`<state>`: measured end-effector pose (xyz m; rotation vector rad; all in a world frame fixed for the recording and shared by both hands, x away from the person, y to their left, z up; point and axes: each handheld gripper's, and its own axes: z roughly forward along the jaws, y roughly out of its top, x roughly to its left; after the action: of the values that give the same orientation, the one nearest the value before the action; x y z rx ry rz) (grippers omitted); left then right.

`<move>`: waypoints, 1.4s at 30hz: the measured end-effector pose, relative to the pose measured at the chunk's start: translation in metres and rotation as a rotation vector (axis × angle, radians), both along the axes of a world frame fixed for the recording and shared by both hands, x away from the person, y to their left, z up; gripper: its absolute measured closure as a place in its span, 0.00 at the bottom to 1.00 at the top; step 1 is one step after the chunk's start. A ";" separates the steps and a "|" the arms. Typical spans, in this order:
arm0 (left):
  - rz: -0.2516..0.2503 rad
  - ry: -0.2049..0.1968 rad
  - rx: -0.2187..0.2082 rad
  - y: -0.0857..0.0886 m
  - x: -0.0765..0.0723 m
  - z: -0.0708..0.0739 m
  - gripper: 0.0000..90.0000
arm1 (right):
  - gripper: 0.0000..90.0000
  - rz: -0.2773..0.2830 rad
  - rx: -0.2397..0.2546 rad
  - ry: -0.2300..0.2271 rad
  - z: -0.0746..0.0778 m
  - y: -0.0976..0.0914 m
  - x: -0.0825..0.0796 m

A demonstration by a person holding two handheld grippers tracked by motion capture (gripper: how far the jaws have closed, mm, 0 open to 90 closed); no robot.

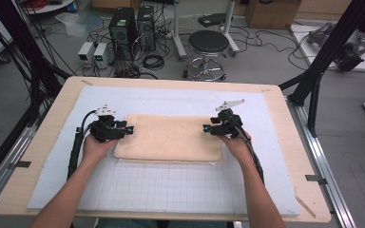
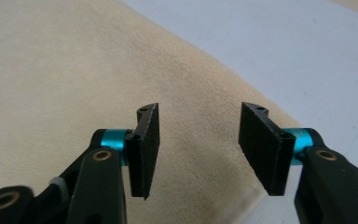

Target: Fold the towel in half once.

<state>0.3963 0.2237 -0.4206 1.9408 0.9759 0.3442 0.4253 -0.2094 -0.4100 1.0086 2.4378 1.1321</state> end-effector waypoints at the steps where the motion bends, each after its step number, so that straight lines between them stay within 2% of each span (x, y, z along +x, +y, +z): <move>1: -0.001 -0.003 -0.002 0.000 -0.001 0.001 0.57 | 0.50 0.006 0.005 -0.012 0.003 0.001 -0.003; 6: -0.029 -0.013 -0.006 0.002 -0.012 0.007 0.47 | 0.40 0.007 0.019 -0.035 0.014 0.003 -0.013; 12: -0.044 -0.003 -0.038 0.010 -0.025 0.012 0.34 | 0.31 -0.002 0.059 -0.061 0.020 0.002 -0.027; 14: -0.051 -0.022 -0.039 0.012 -0.030 0.012 0.33 | 0.28 -0.004 0.067 -0.064 0.021 0.001 -0.031; 20: -0.054 -0.018 -0.038 0.019 -0.043 0.015 0.28 | 0.23 -0.004 0.090 -0.078 0.023 -0.003 -0.045; 22: -0.058 -0.033 -0.037 0.019 -0.047 0.018 0.27 | 0.21 -0.004 0.098 -0.084 0.023 -0.005 -0.049; 25: -0.068 -0.049 -0.028 0.019 -0.053 0.023 0.26 | 0.18 0.005 0.101 -0.062 0.024 -0.006 -0.051; 28: -0.065 -0.062 -0.028 0.021 -0.058 0.023 0.26 | 0.16 0.010 0.101 -0.081 0.028 -0.004 -0.056; 31: -0.053 -0.063 -0.035 0.024 -0.061 0.022 0.26 | 0.14 0.015 0.094 -0.096 0.031 -0.002 -0.060; 36: -0.049 -0.060 -0.041 0.028 -0.066 0.018 0.24 | 0.13 0.021 0.092 -0.076 0.031 -0.001 -0.064; 39: -0.048 -0.061 -0.042 0.028 -0.069 0.018 0.24 | 0.13 0.017 0.097 -0.097 0.029 -0.002 -0.066; 42: -0.052 -0.066 -0.046 0.030 -0.073 0.018 0.23 | 0.13 0.007 0.110 -0.087 0.023 -0.005 -0.070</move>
<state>0.3235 0.2532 -0.4023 1.8977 0.8815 0.3512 0.3554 -0.2144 -0.3868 0.9611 2.3349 1.2974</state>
